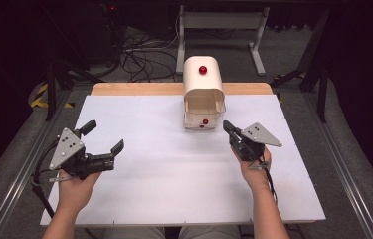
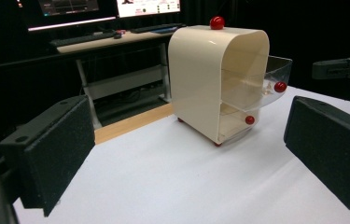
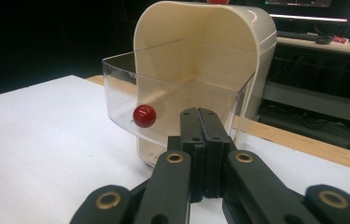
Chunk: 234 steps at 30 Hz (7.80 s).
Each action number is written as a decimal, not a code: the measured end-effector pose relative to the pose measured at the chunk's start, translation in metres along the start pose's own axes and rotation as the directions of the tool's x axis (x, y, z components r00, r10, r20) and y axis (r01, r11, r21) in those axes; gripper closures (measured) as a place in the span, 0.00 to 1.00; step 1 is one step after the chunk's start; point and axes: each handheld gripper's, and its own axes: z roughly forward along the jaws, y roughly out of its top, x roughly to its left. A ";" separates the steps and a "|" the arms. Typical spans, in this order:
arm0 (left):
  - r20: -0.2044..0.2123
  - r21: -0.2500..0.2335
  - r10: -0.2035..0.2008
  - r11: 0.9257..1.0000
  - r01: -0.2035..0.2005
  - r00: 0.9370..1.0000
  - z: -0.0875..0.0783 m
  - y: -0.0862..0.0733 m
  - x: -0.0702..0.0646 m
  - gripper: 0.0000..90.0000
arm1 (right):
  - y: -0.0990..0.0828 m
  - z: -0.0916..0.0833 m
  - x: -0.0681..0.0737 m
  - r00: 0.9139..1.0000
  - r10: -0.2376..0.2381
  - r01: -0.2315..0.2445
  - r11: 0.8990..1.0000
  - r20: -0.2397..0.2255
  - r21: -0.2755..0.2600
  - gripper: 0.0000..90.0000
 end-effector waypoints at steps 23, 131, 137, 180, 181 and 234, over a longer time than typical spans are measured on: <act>-0.003 0.005 0.000 1.000 0.000 1.000 0.000 0.000 0.001 0.03 | 0.003 0.021 0.004 1.000 -0.008 0.008 1.000 0.022 0.014 1.00; -0.004 -0.009 -0.008 1.000 0.008 1.000 -0.003 0.002 0.004 0.03 | 0.008 0.058 0.011 0.994 -0.029 0.026 0.999 0.102 0.032 1.00; -0.004 -0.009 -0.008 1.000 0.008 1.000 -0.003 0.002 0.004 0.03 | 0.008 0.061 0.011 0.994 -0.027 0.024 0.999 0.105 0.031 1.00; -0.005 -0.005 -0.011 1.000 0.011 1.000 -0.003 0.001 0.005 0.03 | 0.010 0.077 0.010 0.994 -0.008 0.002 0.999 0.110 0.052 1.00; -0.004 -0.005 -0.008 1.000 0.008 1.000 -0.003 0.001 0.005 0.03 | 0.010 0.077 0.010 0.994 -0.009 0.003 0.999 0.111 0.052 1.00; 0.003 0.001 -0.007 1.000 0.007 1.000 -0.002 -0.001 0.000 0.03 | 0.006 0.010 0.004 0.998 0.066 -0.065 0.996 0.013 -0.055 0.53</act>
